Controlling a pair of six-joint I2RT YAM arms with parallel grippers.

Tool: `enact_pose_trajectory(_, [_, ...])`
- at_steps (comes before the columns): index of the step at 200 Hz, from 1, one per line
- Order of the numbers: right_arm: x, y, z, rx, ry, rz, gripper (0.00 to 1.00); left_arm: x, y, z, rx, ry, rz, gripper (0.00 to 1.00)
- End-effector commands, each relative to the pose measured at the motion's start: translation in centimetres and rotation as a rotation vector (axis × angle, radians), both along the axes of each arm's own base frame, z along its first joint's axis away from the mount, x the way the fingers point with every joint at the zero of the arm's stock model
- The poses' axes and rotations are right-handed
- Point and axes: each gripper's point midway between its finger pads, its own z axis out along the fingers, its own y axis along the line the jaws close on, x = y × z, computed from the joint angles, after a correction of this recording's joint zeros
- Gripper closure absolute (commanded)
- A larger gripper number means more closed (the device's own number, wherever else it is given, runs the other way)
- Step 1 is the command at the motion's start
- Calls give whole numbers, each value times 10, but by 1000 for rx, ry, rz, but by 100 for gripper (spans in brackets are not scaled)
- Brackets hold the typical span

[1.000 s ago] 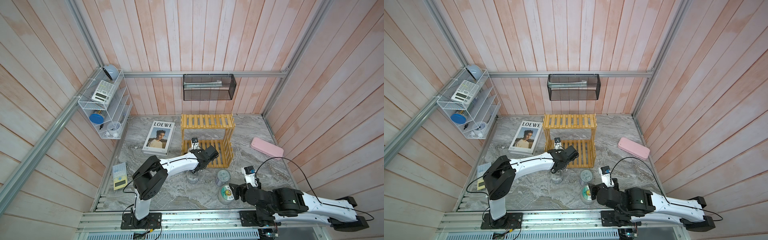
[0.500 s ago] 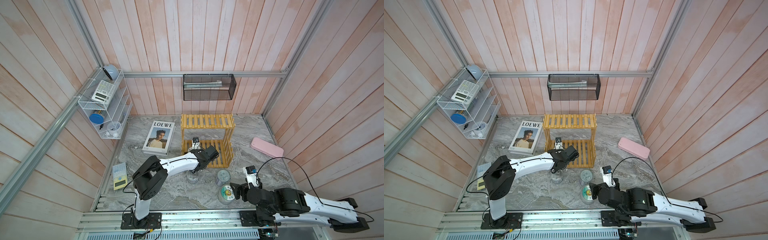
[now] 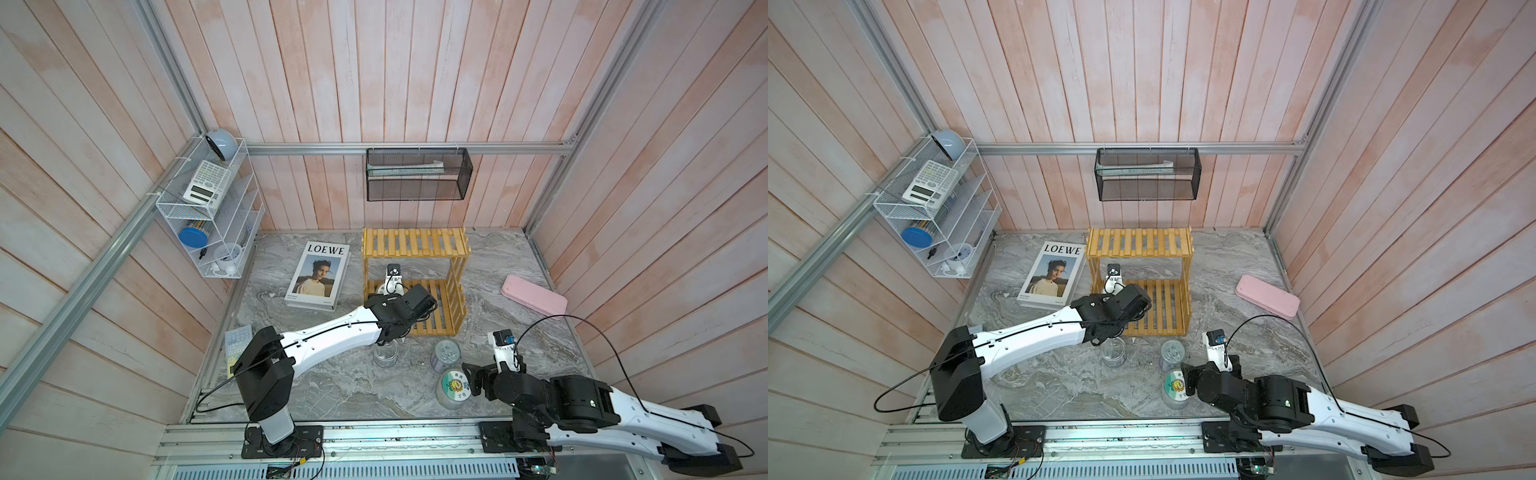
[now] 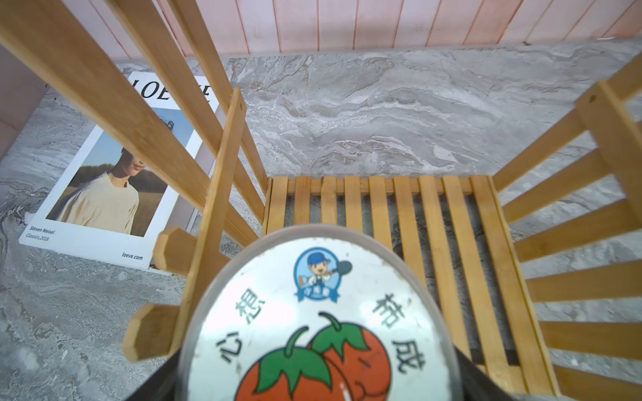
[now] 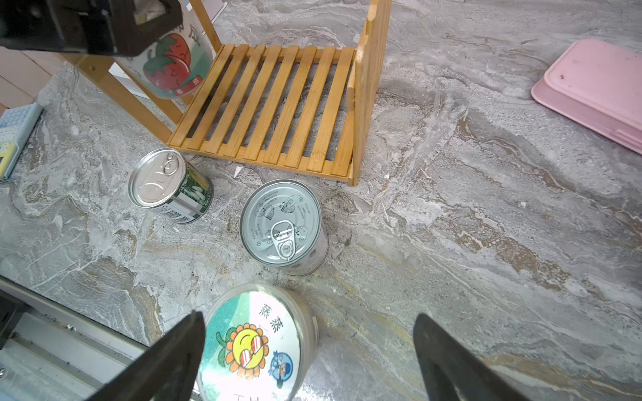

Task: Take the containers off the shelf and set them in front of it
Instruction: 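Pick up a container from the shelf, then place the container at the center of the board.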

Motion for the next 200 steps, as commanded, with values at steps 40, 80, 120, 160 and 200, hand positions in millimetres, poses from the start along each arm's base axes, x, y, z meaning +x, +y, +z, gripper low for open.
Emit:
enact_pose_trajectory(40, [2, 5, -5, -24, 19, 26, 2, -49, -5, 24, 0, 3, -227, 41])
enact_pose_trajectory(80, [4, 9, -5, -26, 26, 34, 2, -82, 3, 22, 22, 14, -343, 41])
enact_pose_trajectory(120, [5, 15, -5, -24, 33, 45, 2, -115, 7, 10, 35, 26, -438, 41])
enact_pose_trajectory(160, [6, 18, -2, -31, 35, 55, 2, -142, 8, -3, 38, 39, -507, 41])
enact_pose_trajectory(200, [7, 18, 0, -28, 30, 56, 2, -169, 6, -21, 44, 50, -583, 41])
